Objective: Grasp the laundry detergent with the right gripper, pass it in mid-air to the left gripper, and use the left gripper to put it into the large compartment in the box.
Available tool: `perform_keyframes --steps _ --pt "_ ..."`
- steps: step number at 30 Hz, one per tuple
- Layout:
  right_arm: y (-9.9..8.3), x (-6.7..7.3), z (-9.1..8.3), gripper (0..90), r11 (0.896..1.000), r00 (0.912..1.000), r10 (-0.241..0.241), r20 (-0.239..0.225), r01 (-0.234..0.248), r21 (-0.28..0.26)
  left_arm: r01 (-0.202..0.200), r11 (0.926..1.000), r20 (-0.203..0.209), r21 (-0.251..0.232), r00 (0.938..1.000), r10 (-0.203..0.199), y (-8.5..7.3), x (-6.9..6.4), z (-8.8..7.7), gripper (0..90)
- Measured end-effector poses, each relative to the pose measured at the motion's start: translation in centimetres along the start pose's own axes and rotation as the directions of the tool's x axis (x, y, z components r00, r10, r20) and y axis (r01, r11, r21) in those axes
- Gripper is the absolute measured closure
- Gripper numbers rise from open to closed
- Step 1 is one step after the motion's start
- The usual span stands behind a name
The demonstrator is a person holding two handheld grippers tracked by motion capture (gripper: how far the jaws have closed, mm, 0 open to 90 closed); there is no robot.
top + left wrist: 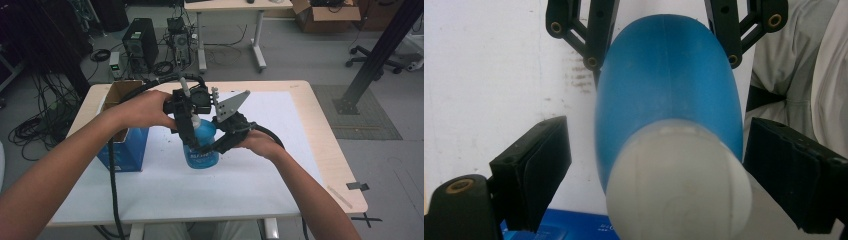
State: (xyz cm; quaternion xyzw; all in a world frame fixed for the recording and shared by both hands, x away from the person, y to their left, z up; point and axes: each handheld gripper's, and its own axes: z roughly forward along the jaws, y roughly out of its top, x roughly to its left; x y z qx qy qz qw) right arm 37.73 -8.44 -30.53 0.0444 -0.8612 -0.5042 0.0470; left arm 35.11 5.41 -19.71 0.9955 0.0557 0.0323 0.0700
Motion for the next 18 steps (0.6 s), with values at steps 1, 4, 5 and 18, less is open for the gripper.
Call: perform_keyframes --steps 1,4,5,18 --pt "0.0 0.0 0.0 44.0 1.0 1.0 0.0 0.001 0.0 0.001 0.0 1.0 0.002 -0.001 1.0 0.0 0.01 0.01 0.05 12.9" --pt "-0.01 -0.01 0.02 44.0 1.0 1.0 -0.001 0.0 0.001 0.002 -0.001 1.0 0.004 0.0 1.0 0.001 0.03 0.03 0.11 14.1" --pt "-0.01 -0.01 0.02 44.0 1.0 1.0 -0.001 0.0 0.001 0.002 0.0 1.0 0.005 -0.002 1.0 0.0 0.03 0.04 0.11 14.7" --pt "-0.01 -0.06 0.04 44.0 1.0 1.0 0.003 0.0 -0.003 0.001 -0.005 1.0 0.023 0.002 0.9997 0.005 0.02 0.17 0.28 25.2"
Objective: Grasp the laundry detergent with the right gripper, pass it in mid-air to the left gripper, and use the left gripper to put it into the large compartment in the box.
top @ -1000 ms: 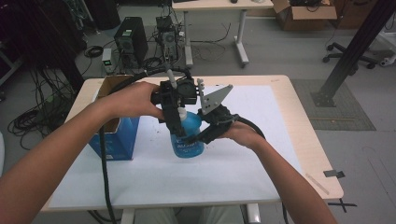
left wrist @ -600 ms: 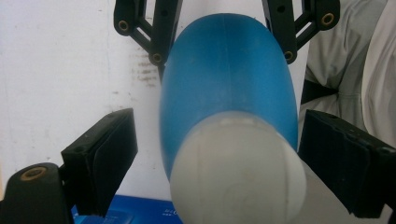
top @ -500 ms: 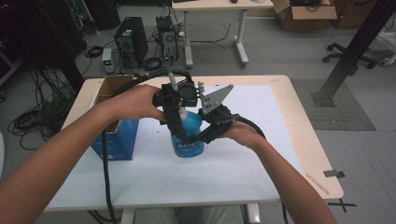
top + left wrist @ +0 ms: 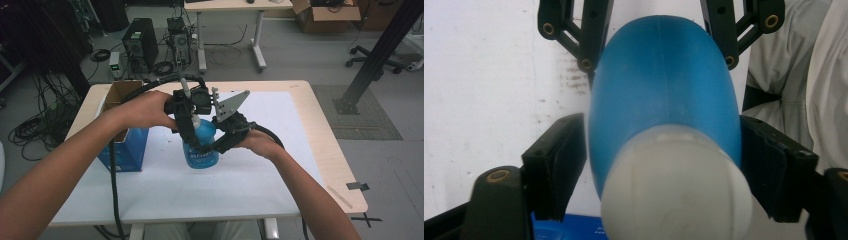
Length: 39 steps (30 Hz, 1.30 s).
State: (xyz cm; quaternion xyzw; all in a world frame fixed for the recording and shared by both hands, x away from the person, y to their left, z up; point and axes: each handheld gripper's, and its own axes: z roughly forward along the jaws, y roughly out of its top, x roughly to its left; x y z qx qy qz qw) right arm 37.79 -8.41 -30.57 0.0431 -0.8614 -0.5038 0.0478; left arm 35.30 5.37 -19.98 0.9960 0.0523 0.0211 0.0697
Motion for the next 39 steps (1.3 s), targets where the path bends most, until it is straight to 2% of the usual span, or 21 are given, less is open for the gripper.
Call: perform_keyframes --steps 11,28,29,30,31,32,36,39 --pt "0.0 0.0 0.0 44.0 1.0 1.0 0.0 0.002 0.0 0.007 -0.004 1.0 0.011 -0.007 0.9999 0.004 -0.1 0.2 0.0 36.5" --pt "0.1 0.1 0.0 42.8 1.0 1.0 0.001 0.002 -0.001 0.014 -0.013 0.9999 -0.001 0.001 0.9999 0.013 0.2 -0.1 -0.2 37.9" --pt "0.2 0.1 0.0 40.1 1.0 0.9999 0.011 -0.004 -0.011 0.016 -0.009 0.9999 -0.003 0.005 1.0 0.009 0.2 -0.1 -0.2 38.0" --pt "0.2 0.1 -0.1 31.8 1.0 0.9997 0.023 -0.01 -0.023 0.017 -0.007 0.9999 -0.007 0.013 0.9999 0.007 0.3 0.0 -0.3 38.0" --pt "0.3 0.2 -0.3 23.8 0.999 0.9995 0.025 0.018 -0.026 0.023 -0.006 0.9999 -0.015 0.016 0.9999 0.006 0.3 0.0 -0.4 38.0" --pt "0.2 0.3 -0.6 19.8 0.999 0.9988 0.032 0.036 -0.033 0.034 -0.002 0.9999 -0.023 0.016 0.9997 0.003 0.3 0.0 -0.5 38.0" --pt "-0.4 0.7 -2.1 10.5 0.995 0.9945 0.063 0.083 -0.069 0.074 0.028 0.9995 -0.035 0.013 0.999 -0.027 0.1 0.3 -1.2 38.0" --pt "-1.1 0.6 -3.6 4.4 0.986 0.9835 0.136 0.119 -0.147 0.084 0.047 0.9986 -0.052 0.026 0.9976 -0.046 -0.1 0.5 -1.5 38.0"
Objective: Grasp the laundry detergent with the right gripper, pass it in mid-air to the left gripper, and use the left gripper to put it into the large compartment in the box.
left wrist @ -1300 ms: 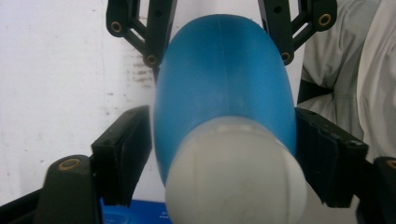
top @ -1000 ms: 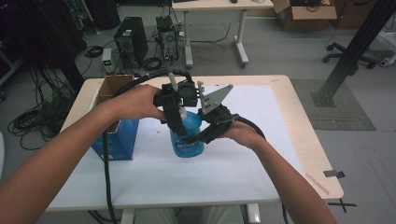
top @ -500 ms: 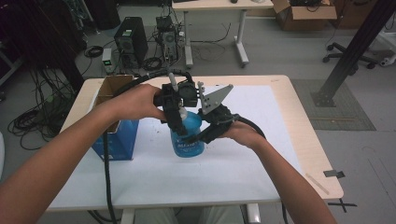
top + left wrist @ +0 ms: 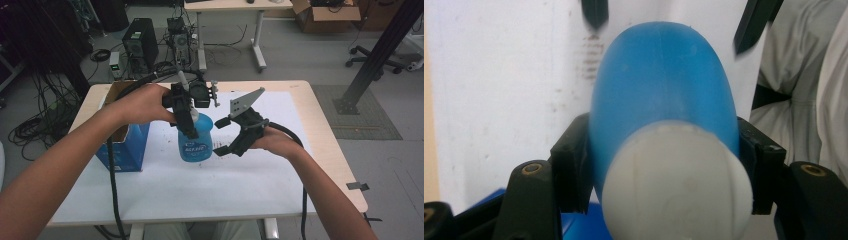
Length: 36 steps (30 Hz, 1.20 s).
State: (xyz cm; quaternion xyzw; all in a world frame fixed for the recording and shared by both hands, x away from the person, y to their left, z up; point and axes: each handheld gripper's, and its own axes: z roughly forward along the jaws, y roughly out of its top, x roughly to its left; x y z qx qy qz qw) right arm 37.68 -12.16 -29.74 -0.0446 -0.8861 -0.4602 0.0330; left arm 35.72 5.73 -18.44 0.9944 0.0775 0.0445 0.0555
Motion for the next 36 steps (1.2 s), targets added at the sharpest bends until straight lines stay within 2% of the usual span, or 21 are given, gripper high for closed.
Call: perform_keyframes --steps 2,6,9,11,15,18,22,26,27,29,32,35,36 --pt "-0.5 -0.2 -1.0 3.4 0.999 0.9989 0.039 0.026 -0.039 0.012 0.04 0.9992 -0.004 0.0 0.9992 -0.04 -0.2 0.3 -0.4 37.9" --pt "-1.3 0.0 -3.1 1.6 0.996 0.9925 0.065 0.104 -0.07 0.047 0.108 0.9941 -0.007 -0.007 0.9941 -0.108 -0.6 1.1 -1.6 37.9" --pt "-1.6 0.1 -4.8 0.9 0.994 0.9857 0.074 0.152 -0.086 0.075 0.184 0.9827 -0.025 -0.021 0.9825 -0.185 -1.0 1.7 -2.8 37.9" --pt "-1.8 0.2 -5.7 0.6 0.991 0.9818 0.077 0.174 -0.095 0.095 0.214 0.9766 -0.042 -0.022 0.9757 -0.215 -1.1 2.0 -3.5 37.9" --pt "-1.9 0.3 -7.4 0.4 0.985 0.9754 0.096 0.199 -0.121 0.121 0.285 0.9581 -0.071 -0.032 0.9554 -0.286 -1.6 2.7 -5.3 37.9" --pt "-2.0 0.6 -8.4 0.4 0.984 0.9704 0.091 0.224 -0.122 0.133 0.329 0.9429 -0.069 -0.051 0.9408 -0.332 -2.0 3.1 -6.3 37.9" --pt "-1.9 1.0 -9.6 1.0 0.982 0.967 0.064 0.247 -0.104 0.155 0.399 0.9143 -0.079 -0.068 0.9114 -0.404 -2.8 3.6 -7.8 37.9" --pt "-2.0 1.2 -10.5 1.2 0.978 0.9609 0.038 0.274 -0.092 0.189 0.459 0.8848 -0.112 -0.081 0.8779 -0.466 -3.3 3.9 -9.4 37.9" --pt "-2.0 1.3 -10.7 1.3 0.978 0.9605 0.039 0.276 -0.093 0.189 0.479 0.8738 -0.12 -0.085 0.8656 -0.486 -3.5 4.0 -9.8 37.9" --pt "-2.1 1.4 -11.2 1.4 0.977 0.9581 0.035 0.284 -0.092 0.191 0.506 0.8567 -0.136 -0.097 0.846 -0.516 -3.9 4.2 -10.4 37.9" --pt "-2.2 1.4 -11.7 1.6 0.976 0.9551 0.026 0.295 -0.089 0.201 0.569 0.8133 -0.146 -0.12 0.8002 -0.582 -4.9 4.5 -11.5 37.9" --pt "-2.4 1.4 -12.2 1.8 0.974 0.9514 0.024 0.307 -0.092 0.208 0.636 0.7581 -0.151 -0.144 0.7431 -0.652 -6.0 4.9 -12.2 37.9" --pt "-2.5 1.4 -12.4 1.8 0.974 0.9506 0.025 0.309 -0.093 0.207 0.658 0.7377 -0.15 -0.15 0.7223 -0.675 -6.3 5.1 -12.4 37.9"
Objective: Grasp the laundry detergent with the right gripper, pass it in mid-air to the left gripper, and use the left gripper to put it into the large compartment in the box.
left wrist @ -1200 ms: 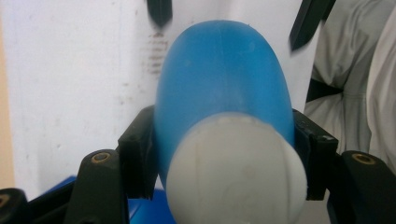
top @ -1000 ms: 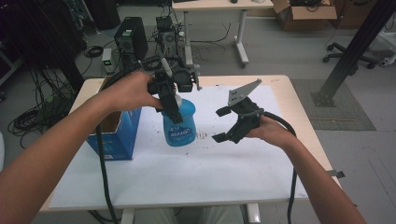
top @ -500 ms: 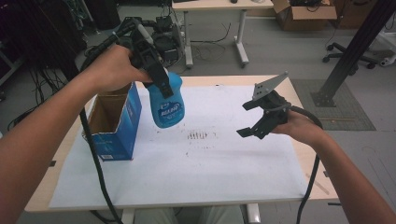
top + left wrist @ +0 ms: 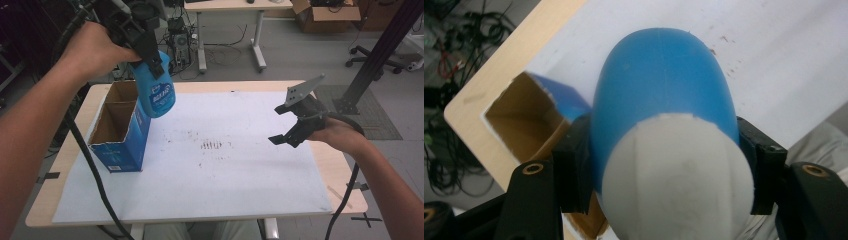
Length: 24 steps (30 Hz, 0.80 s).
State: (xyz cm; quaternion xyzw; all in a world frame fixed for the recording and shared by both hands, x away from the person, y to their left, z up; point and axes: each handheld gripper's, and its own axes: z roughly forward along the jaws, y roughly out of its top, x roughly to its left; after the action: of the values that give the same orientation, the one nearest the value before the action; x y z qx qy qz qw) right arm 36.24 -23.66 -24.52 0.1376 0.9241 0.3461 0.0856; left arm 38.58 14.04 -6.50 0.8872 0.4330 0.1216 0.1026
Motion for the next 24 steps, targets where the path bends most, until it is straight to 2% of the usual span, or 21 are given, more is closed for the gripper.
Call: perform_keyframes --steps 1,2,3,5,8,12,15,17,21,24 --pt "-0.1 0.0 -0.1 1.8 1.0 1.0 0.001 0.002 -0.001 -0.001 0.0 1.0 0.0 0.0 1.0 0.0 0.0 0.0 0.0 37.9" --pt "-0.2 -0.1 -0.1 1.9 1.0 1.0 0.0 0.004 0.0 -0.001 0.053 0.9986 -0.016 0.004 0.9985 -0.053 -0.3 0.8 -0.2 37.9" --pt "-0.3 -0.1 -0.1 1.9 1.0 1.0 0.0 0.005 0.0 0.0 0.078 0.9969 -0.026 0.01 0.9966 -0.078 -0.5 1.3 -0.2 37.9" --pt "-0.4 -0.2 -0.1 2.0 1.0 1.0 -0.001 0.007 0.001 0.007 0.126 0.9917 -0.047 0.025 0.9911 -0.125 -0.8 2.1 -0.3 37.9" --pt "-0.5 -0.2 0.0 2.1 1.0 1.0 -0.003 0.008 0.003 0.014 0.192 0.981 -0.071 0.026 0.9792 -0.19 -1.3 3.3 -0.4 37.9" --pt "-0.5 -0.5 0.2 2.1 1.0 0.9999 -0.009 0.013 0.008 0.027 0.269 0.9629 -0.089 0.024 0.9599 -0.266 -2.1 4.7 -0.8 37.9" --pt "-0.3 -0.6 0.3 2.2 0.999 0.9999 -0.011 0.013 0.01 0.037 0.322 0.9465 -0.092 0.017 0.9431 -0.319 -2.8 5.5 -0.8 37.9" --pt "-0.2 -0.7 0.4 2.2 0.999 0.9999 -0.013 0.009 0.013 0.045 0.345 0.9383 -0.095 0.015 0.9346 -0.343 -3.2 5.9 -0.7 37.9" --pt "0.1 -0.7 0.6 2.2 0.998 0.9997 -0.026 -0.001 0.026 0.058 0.406 0.9139 -0.101 0.003 0.9094 -0.404 -4.2 6.8 -0.1 37.9" --pt "0.2 -0.8 0.6 2.2 0.998 0.9995 -0.03 -0.005 0.03 0.059 0.433 0.9012 -0.115 0.009 0.8957 -0.429 -4.6 7.2 0.5 37.9"
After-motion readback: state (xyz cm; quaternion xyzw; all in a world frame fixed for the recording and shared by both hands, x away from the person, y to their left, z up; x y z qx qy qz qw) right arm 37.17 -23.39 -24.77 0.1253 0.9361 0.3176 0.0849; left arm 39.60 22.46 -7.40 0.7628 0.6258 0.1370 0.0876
